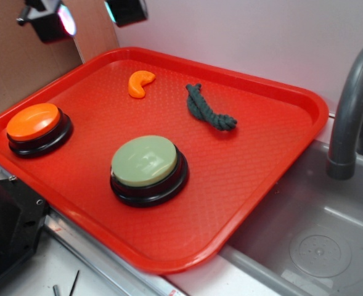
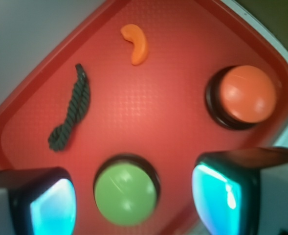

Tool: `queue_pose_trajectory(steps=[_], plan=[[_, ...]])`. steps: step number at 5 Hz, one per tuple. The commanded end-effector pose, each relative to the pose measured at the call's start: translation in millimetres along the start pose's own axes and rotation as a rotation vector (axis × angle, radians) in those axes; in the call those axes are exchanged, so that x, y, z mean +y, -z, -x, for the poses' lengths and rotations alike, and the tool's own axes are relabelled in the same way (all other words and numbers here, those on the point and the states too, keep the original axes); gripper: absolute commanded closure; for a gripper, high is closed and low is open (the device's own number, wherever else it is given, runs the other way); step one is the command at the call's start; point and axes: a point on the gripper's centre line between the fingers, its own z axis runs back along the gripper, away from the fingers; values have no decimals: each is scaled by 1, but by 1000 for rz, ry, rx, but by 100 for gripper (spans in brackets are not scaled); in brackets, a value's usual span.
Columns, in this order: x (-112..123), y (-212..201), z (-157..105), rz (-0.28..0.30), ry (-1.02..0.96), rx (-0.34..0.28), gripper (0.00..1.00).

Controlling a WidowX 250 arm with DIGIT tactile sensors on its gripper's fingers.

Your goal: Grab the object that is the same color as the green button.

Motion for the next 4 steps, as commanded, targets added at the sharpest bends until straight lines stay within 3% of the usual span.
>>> queue_pose_trajectory(steps=[1, 2, 4], plan=[[-50, 42, -31, -20, 16, -71, 0], [-61, 75, -44, -17, -6, -27, 0], [-72, 129, -57, -70, 6, 46, 0]])
